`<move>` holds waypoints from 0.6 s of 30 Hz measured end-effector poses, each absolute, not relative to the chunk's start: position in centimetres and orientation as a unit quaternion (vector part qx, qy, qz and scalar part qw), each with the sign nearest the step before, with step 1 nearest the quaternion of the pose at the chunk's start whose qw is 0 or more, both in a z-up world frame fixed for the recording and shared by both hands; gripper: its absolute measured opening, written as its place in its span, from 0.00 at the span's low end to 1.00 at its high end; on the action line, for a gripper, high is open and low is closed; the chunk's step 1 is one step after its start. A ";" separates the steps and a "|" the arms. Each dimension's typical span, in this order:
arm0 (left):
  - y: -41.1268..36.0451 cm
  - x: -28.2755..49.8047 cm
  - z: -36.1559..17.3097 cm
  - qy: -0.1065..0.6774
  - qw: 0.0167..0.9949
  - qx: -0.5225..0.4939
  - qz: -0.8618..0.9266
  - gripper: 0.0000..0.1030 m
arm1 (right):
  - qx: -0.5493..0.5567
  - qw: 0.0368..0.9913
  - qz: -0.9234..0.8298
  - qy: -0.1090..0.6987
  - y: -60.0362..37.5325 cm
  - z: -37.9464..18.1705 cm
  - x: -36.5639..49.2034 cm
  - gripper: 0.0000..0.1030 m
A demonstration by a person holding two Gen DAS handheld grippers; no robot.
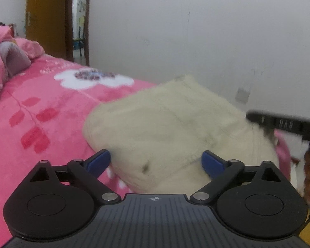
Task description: Fold clothes
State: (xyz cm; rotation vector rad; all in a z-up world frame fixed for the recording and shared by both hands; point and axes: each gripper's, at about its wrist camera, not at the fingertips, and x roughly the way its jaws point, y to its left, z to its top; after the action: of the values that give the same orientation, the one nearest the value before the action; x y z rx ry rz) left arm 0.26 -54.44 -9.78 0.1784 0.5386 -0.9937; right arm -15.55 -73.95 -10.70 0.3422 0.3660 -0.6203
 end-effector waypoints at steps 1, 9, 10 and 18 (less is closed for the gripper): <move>-54.3 0.4 -9.2 0.244 0.843 0.071 -0.474 0.93 | 0.163 0.923 -0.300 0.174 -73.9 -10.9 -15.7 0.02; -59.2 3.6 -11.3 0.270 0.840 0.114 -0.456 1.00 | 0.157 0.928 -0.290 0.172 -74.2 -10.4 -16.0 0.02; -59.1 3.5 -11.5 0.262 0.842 0.112 -0.458 1.00 | 0.153 0.928 -0.288 0.181 -74.2 -9.9 -15.7 0.03; -58.5 3.5 -11.9 0.254 0.845 0.092 -0.461 1.00 | 0.121 0.944 -0.230 0.204 -74.0 -1.8 -9.3 0.10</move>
State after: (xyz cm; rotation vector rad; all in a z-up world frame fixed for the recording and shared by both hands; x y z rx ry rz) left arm 3.49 -58.49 -11.87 0.1947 0.5354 -0.9720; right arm -9.26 -73.96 -1.78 0.2470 0.4158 -0.4697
